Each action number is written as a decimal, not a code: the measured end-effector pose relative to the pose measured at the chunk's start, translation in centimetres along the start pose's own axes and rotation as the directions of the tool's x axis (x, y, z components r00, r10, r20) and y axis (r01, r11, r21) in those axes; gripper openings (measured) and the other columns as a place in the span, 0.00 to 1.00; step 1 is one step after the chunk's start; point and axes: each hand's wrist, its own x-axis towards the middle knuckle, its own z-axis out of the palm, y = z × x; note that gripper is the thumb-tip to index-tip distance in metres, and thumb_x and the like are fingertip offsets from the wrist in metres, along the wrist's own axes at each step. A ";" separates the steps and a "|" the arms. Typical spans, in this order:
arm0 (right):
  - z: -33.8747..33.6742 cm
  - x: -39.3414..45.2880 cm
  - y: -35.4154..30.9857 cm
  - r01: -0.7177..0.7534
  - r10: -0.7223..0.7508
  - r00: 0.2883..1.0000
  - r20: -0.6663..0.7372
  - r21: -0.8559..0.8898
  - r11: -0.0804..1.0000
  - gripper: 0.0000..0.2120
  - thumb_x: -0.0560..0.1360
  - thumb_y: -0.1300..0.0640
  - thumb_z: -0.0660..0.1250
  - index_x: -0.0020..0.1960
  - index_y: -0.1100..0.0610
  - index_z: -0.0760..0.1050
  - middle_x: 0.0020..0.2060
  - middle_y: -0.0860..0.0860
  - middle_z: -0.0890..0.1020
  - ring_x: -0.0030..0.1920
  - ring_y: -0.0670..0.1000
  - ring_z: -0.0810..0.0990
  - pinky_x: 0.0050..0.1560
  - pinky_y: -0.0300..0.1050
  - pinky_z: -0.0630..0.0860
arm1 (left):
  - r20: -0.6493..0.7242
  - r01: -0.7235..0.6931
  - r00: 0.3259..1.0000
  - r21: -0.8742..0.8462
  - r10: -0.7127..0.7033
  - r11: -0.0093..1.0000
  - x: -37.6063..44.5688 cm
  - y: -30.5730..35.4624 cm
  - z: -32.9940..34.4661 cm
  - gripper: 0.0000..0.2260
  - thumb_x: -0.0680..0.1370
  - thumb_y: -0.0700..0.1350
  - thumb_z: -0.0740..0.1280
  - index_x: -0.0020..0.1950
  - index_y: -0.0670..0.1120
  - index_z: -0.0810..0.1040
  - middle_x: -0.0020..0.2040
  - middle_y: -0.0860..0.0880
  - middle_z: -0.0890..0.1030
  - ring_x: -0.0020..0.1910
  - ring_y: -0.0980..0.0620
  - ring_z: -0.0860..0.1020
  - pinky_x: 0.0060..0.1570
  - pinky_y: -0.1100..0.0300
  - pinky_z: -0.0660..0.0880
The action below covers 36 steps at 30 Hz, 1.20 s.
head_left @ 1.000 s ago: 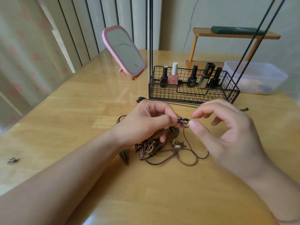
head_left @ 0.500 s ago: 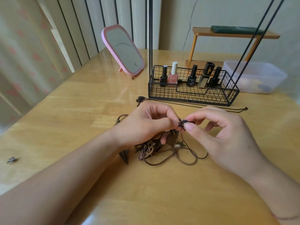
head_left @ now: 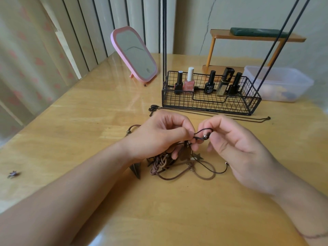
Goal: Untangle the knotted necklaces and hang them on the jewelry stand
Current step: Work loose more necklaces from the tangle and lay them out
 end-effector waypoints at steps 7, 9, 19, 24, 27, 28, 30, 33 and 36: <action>0.1 0.2 -0.1 -0.009 0.010 1.000 -0.008 0.100 0.995 0.13 0.78 0.37 0.62 0.49 0.47 0.75 0.42 0.49 0.82 0.48 0.52 0.82 0.47 0.44 0.76 | 0.003 0.011 1.000 -0.003 -0.011 1.000 0.0 0.0 0.0 0.07 0.77 0.37 0.63 0.41 0.38 0.78 0.36 0.45 0.83 0.23 0.55 0.73 0.25 0.66 0.71; 0.1 0.3 -0.2 -0.015 0.022 0.998 -0.051 0.127 0.992 0.07 0.79 0.49 0.63 0.48 0.52 0.76 0.41 0.49 0.83 0.45 0.51 0.83 0.44 0.42 0.77 | 0.001 0.018 1.000 0.008 -0.018 1.000 0.0 0.0 -0.1 0.07 0.77 0.37 0.63 0.41 0.39 0.79 0.36 0.45 0.83 0.23 0.53 0.73 0.25 0.66 0.71; -0.8 0.3 -1.5 -0.186 0.215 0.975 -0.049 0.337 0.923 0.13 0.71 0.66 0.70 0.54 0.60 0.75 0.42 0.55 0.84 0.35 0.54 0.78 0.28 0.42 0.64 | -0.002 0.025 1.000 0.007 -0.025 1.000 0.1 -0.1 -0.1 0.07 0.78 0.38 0.63 0.41 0.41 0.79 0.35 0.47 0.83 0.23 0.55 0.73 0.24 0.67 0.70; -1.4 0.2 -2.2 -0.218 0.249 0.968 -0.029 0.390 0.895 0.18 0.66 0.65 0.64 0.54 0.54 0.75 0.38 0.56 0.83 0.27 0.49 0.67 0.27 0.39 0.56 | -0.034 0.031 0.999 0.012 -0.030 0.999 0.1 -0.1 -0.1 0.07 0.78 0.38 0.63 0.41 0.40 0.78 0.34 0.48 0.83 0.22 0.55 0.72 0.24 0.66 0.70; -1.5 0.1 -2.2 -0.188 0.225 0.973 -0.058 0.370 0.910 0.14 0.66 0.62 0.66 0.50 0.52 0.78 0.37 0.55 0.83 0.28 0.49 0.65 0.27 0.38 0.55 | -0.032 0.020 0.999 -0.012 -0.020 1.000 0.1 -0.1 -0.1 0.07 0.77 0.39 0.63 0.41 0.39 0.78 0.36 0.43 0.83 0.21 0.54 0.71 0.23 0.66 0.69; -1.5 0.2 -2.2 -0.181 0.221 0.973 -0.073 0.354 0.917 0.12 0.66 0.61 0.67 0.48 0.50 0.80 0.37 0.55 0.83 0.28 0.48 0.66 0.27 0.36 0.58 | -0.029 0.015 0.999 -0.016 -0.015 1.000 0.1 -0.1 -0.1 0.07 0.77 0.39 0.63 0.41 0.39 0.78 0.36 0.43 0.83 0.21 0.54 0.70 0.22 0.66 0.69; -1.4 0.3 -2.1 -0.164 0.210 0.969 -0.133 0.294 0.942 0.11 0.67 0.63 0.71 0.46 0.51 0.81 0.36 0.54 0.83 0.28 0.47 0.67 0.26 0.34 0.63 | -0.036 0.002 0.999 -0.021 -0.002 1.000 0.1 0.0 -0.1 0.07 0.77 0.39 0.63 0.41 0.40 0.78 0.36 0.43 0.83 0.21 0.55 0.71 0.22 0.66 0.68; -1.5 0.2 -1.7 -0.107 0.117 0.960 -0.256 0.050 0.993 0.06 0.70 0.61 0.72 0.45 0.54 0.80 0.32 0.54 0.83 0.26 0.45 0.69 0.29 0.32 0.66 | -0.081 -0.014 0.997 -0.017 0.012 1.000 0.1 0.1 -0.2 0.08 0.77 0.40 0.62 0.39 0.43 0.78 0.35 0.45 0.82 0.21 0.58 0.71 0.21 0.67 0.67; -1.7 0.1 -1.0 -0.065 -0.002 0.943 -0.334 -0.189 0.980 0.05 0.71 0.51 0.70 0.41 0.53 0.80 0.24 0.53 0.76 0.24 0.48 0.66 0.28 0.33 0.63 | -0.111 -0.021 0.994 0.013 0.022 1.000 0.0 0.1 -0.3 0.08 0.77 0.41 0.62 0.39 0.44 0.78 0.34 0.47 0.82 0.22 0.58 0.71 0.20 0.68 0.66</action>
